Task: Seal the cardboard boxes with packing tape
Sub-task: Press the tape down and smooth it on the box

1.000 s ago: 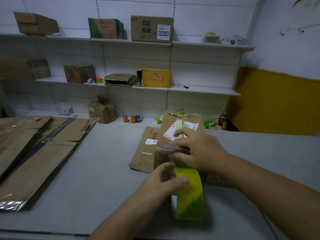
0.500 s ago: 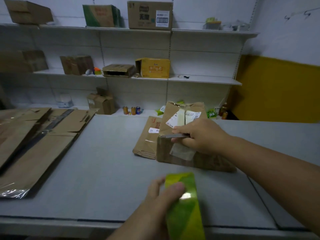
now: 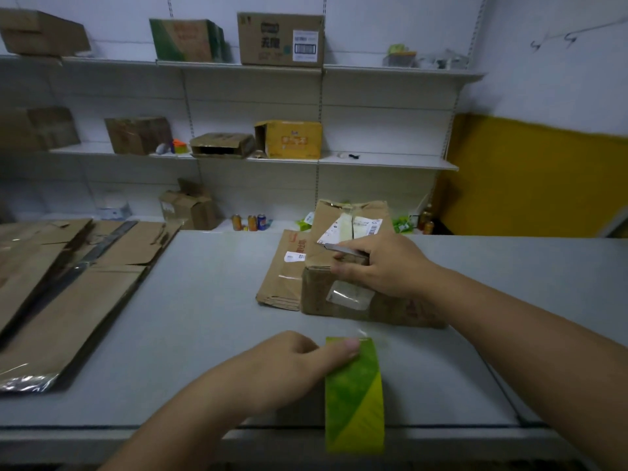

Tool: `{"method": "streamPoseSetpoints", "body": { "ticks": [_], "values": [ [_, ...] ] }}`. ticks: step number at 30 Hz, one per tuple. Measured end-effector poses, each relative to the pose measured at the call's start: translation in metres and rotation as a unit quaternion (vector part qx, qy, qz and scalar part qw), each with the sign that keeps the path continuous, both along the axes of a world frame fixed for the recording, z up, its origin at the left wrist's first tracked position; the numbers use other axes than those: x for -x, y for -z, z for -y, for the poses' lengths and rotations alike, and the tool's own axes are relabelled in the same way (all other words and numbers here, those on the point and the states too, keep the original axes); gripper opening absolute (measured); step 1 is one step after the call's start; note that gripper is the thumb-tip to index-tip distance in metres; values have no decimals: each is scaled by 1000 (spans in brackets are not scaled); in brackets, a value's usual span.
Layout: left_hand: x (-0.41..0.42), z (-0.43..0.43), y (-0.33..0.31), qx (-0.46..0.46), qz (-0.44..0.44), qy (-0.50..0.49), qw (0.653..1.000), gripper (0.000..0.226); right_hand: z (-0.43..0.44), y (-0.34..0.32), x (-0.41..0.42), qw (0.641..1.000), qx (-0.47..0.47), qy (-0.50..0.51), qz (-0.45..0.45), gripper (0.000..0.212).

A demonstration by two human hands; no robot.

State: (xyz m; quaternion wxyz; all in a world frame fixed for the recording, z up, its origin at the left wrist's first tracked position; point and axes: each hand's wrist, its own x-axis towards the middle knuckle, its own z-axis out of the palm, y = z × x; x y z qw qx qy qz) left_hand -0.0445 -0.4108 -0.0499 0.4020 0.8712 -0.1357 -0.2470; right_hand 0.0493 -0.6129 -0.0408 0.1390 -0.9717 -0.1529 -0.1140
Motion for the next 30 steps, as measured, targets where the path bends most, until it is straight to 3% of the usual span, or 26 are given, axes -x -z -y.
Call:
{"method": "streamPoseSetpoints", "body": {
  "ticks": [4,8,10,13,15,17,20,22,25,30],
  "values": [
    [-8,6,2,189,-80,-41,978,58,0,2,-2,999,-31,-14,26,39],
    [-21,30,16,331,-152,-130,922,32,0,5,-3,998,-41,-33,45,35],
    [-28,38,21,358,-189,-172,898,41,1,4,-2,994,-67,-54,60,38],
    [-34,40,22,350,-201,-170,899,43,3,-6,6,985,-129,-41,111,41],
    [-40,40,23,333,-197,-166,907,49,6,-18,16,972,-192,-42,129,28],
    [-45,39,26,329,-197,-164,909,36,10,-27,30,967,-213,-60,123,14],
    [-50,40,33,321,-189,-166,913,10,23,-23,53,985,-140,-73,63,21],
    [-52,40,38,318,-170,-174,916,7,29,-11,67,995,-78,-60,23,26],
    [-52,42,43,320,-144,-175,920,10,29,7,72,998,-5,-60,1,15],
    [-52,42,44,330,-130,-162,921,8,19,25,58,979,168,-59,100,34]
  ]
}}
